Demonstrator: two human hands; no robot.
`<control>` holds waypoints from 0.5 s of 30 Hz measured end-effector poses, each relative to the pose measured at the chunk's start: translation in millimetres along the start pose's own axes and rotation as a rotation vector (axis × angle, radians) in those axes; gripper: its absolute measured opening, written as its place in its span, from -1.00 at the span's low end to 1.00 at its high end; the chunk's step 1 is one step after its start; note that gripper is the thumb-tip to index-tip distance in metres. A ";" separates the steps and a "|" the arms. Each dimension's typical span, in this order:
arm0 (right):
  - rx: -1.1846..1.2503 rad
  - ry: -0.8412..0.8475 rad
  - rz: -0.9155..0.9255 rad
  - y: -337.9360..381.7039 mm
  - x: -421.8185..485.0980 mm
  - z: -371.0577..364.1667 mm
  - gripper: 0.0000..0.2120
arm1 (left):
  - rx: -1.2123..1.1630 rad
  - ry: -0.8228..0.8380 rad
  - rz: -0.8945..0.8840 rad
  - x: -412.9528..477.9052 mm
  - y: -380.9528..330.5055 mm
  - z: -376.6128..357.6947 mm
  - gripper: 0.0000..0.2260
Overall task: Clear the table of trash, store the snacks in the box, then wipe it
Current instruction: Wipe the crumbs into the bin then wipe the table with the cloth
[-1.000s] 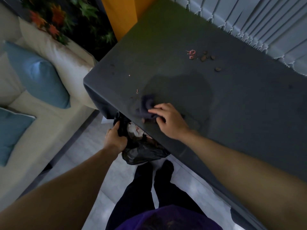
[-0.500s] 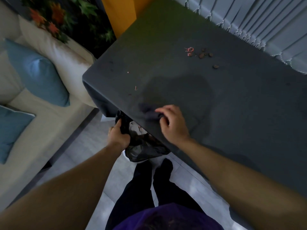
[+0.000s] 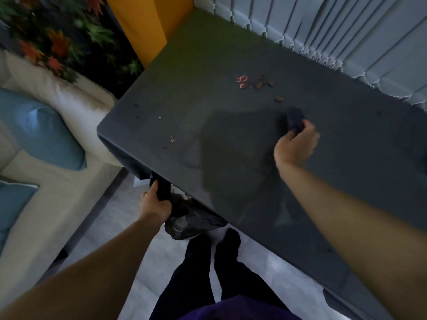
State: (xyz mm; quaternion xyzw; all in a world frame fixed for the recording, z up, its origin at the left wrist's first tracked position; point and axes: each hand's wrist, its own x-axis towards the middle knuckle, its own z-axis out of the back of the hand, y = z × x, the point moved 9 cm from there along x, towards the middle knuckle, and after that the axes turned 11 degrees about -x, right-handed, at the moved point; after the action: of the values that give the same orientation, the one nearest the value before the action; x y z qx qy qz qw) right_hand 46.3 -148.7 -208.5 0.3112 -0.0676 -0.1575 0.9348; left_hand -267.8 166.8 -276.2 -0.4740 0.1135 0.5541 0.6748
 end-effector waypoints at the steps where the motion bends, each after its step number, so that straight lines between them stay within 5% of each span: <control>1: -0.080 -0.001 -0.104 -7.8 10.0 1.1 -0.62 | 0.003 0.003 -0.002 1.2 -1.0 0.1 -0.27; 4: -0.256 0.091 -0.034 -0.7 22.9 -11.3 -0.63 | 0.001 0.036 0.000 5.7 -4.1 -1.7 -0.29; 8: -0.053 0.123 0.224 21.7 32.3 -30.2 -0.63 | 0.001 0.069 0.010 15.5 -2.3 -1.7 -0.30; 12: -0.015 0.013 -0.104 12.5 69.2 -26.3 -0.58 | -0.002 0.087 0.023 21.9 -1.8 -1.3 -0.33; 15: -0.067 0.101 -0.049 35.0 87.4 -46.1 -0.56 | 0.004 0.094 0.035 27.1 -1.1 -0.8 -0.33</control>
State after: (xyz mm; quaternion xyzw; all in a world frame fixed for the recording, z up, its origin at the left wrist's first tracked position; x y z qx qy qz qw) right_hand 147.7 -125.8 -221.7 0.2890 -0.0076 -0.1666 0.9427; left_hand -256.8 183.7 -294.4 -0.4961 0.1543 0.5429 0.6598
